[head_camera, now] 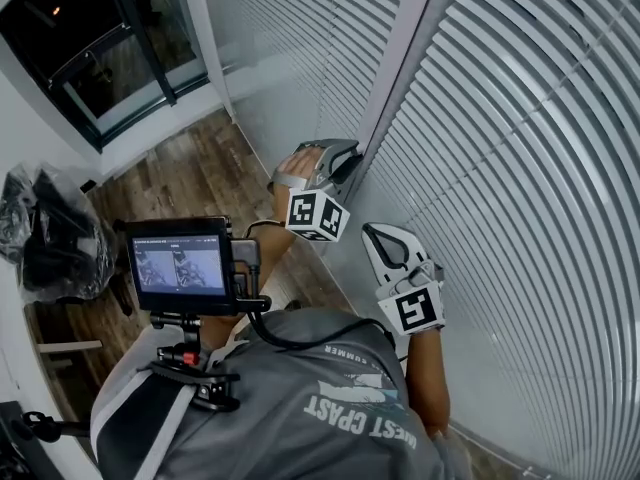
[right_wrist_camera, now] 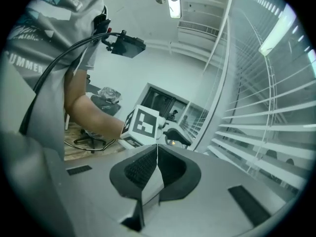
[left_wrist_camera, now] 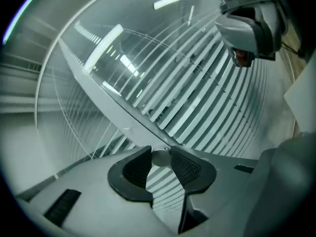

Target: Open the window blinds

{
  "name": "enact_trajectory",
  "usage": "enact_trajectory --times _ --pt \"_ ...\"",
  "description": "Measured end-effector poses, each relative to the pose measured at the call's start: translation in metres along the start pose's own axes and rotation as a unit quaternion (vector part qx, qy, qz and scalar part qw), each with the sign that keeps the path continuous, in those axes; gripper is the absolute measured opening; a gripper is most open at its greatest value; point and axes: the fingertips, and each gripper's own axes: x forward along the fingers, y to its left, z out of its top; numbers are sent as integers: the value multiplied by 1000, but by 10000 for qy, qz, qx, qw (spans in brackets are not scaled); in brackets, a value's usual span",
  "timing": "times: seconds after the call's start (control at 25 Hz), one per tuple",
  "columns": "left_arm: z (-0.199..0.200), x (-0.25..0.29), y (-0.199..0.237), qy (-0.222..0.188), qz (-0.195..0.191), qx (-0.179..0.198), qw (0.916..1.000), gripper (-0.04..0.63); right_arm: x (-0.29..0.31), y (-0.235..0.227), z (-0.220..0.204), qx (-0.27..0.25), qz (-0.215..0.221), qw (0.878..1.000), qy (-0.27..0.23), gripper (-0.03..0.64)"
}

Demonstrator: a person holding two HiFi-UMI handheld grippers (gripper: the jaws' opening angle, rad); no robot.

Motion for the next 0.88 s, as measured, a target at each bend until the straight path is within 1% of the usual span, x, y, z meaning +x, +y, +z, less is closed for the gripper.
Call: enact_trajectory --times 0.04,0.08,0.12,0.16,0.2,0.24,0.28,0.32,0.36,0.44,0.48,0.56,0.6,0.64,0.72,0.76,0.88 --pt "-1 0 0 -113 -69 -328 9994 126 1 -7 4 59 -91 9999 -56 3" --pt "-1 1 1 -275 -186 -871 9956 126 2 -14 8 135 -189 9997 -91 3" --pt "-1 0 2 -496 -350 -1644 9845 126 2 -21 10 228 -288 9993 -112 3" --pt "0 -1 6 -778 -547 -2617 9604 128 4 -28 13 338 -380 9986 -131 3" --pt "1 -3 12 -1080 -744 -3642 9221 137 5 -35 16 471 -457 9977 -167 3" --pt "2 -6 19 -1329 -900 -4505 8782 145 6 -42 20 617 -511 9965 -232 3" --pt "2 -7 24 -1479 -1000 -5069 8433 147 8 -48 25 756 -543 9952 -313 3" --pt "2 -6 26 -1528 -1053 -5331 8255 147 9 -54 29 876 -564 9938 -389 3" --pt "2 -5 26 -1511 -1072 -5368 8231 147 9 -60 33 979 -594 9924 -448 3" --pt "3 -3 24 -1420 -1061 -5199 8356 147 9 -73 42 1170 -698 9892 -541 3" --pt "4 -1 23 -1386 -1044 -5137 8402 147 9 -78 46 1250 -718 9876 -618 3" --pt "4 2 23 -1333 -992 -5058 8465 146 10 -85 53 1347 -663 9855 -793 3" --pt "4 4 22 -1316 -972 -5027 8488 129 11 -87 56 1372 -641 9848 -854 3" --pt "3 5 22 -1316 -966 -5027 8489 129 12 -89 59 1388 -625 9843 -897 3" --pt "4 7 21 -1340 -978 -5077 8454 129 16 -91 65 1409 -592 9838 -939 3" --pt "4 7 21 -1352 -980 -5071 8455 128 18 -91 66 1417 -576 9837 -946 3" --pt "6 10 18 -1351 -1013 -4963 8515 129 22 -92 69 1447 -555 9833 -952 3"
